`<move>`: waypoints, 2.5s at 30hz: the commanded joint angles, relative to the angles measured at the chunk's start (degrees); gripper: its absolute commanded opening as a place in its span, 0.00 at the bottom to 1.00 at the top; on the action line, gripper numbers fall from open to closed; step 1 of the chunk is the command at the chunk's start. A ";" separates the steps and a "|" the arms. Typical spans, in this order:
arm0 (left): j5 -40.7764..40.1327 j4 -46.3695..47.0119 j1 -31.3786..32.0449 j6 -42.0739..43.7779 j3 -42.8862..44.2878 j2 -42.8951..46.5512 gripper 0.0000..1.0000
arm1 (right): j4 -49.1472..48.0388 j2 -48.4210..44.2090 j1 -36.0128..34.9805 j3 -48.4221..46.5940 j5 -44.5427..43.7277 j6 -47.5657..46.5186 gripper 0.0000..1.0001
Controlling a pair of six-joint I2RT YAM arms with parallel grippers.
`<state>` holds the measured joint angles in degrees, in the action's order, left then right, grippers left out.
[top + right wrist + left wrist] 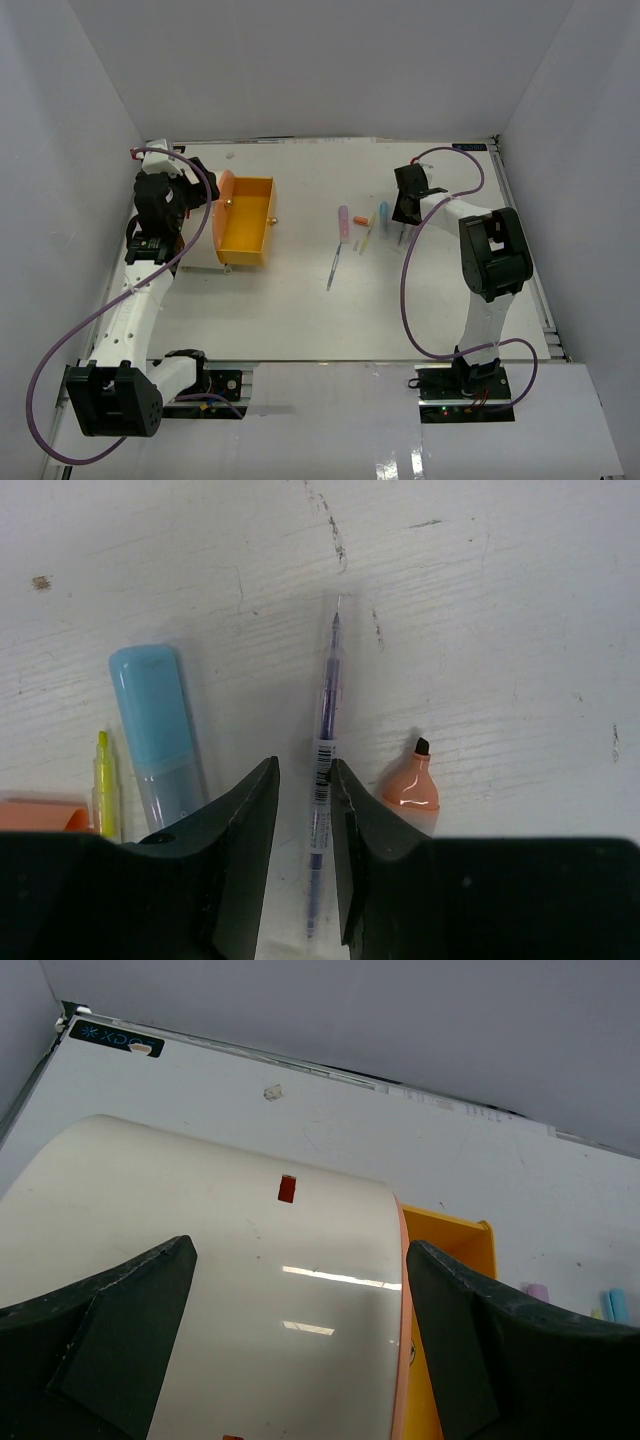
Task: Sort the stationery into containers
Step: Pick up the pen from the center of the board, then place the pen in the drawer.
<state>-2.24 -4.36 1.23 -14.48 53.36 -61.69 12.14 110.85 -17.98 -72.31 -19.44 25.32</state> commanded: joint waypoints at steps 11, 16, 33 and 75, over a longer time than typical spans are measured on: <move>0.83 -6.63 -0.09 -1.17 0.25 0.26 0.98 | 1.13 0.77 0.75 -0.99 -1.39 0.61 0.33; 0.83 -6.71 0.00 -1.25 0.25 0.17 0.98 | 1.13 2.53 0.75 -2.30 -0.95 0.69 0.29; 0.75 -6.71 0.00 -1.16 0.34 -0.01 0.98 | 1.84 -4.05 -0.04 -11.89 0.63 -2.56 0.08; 1.63 -6.10 -0.01 -1.43 -0.10 0.78 0.98 | -9.00 -6.51 -36.34 -24.64 -2.78 -1.84 0.49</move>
<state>-1.87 -4.62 1.23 -14.90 53.36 -61.39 2.31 111.90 -55.02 -98.87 -16.01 31.09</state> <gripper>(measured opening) 0.979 0.485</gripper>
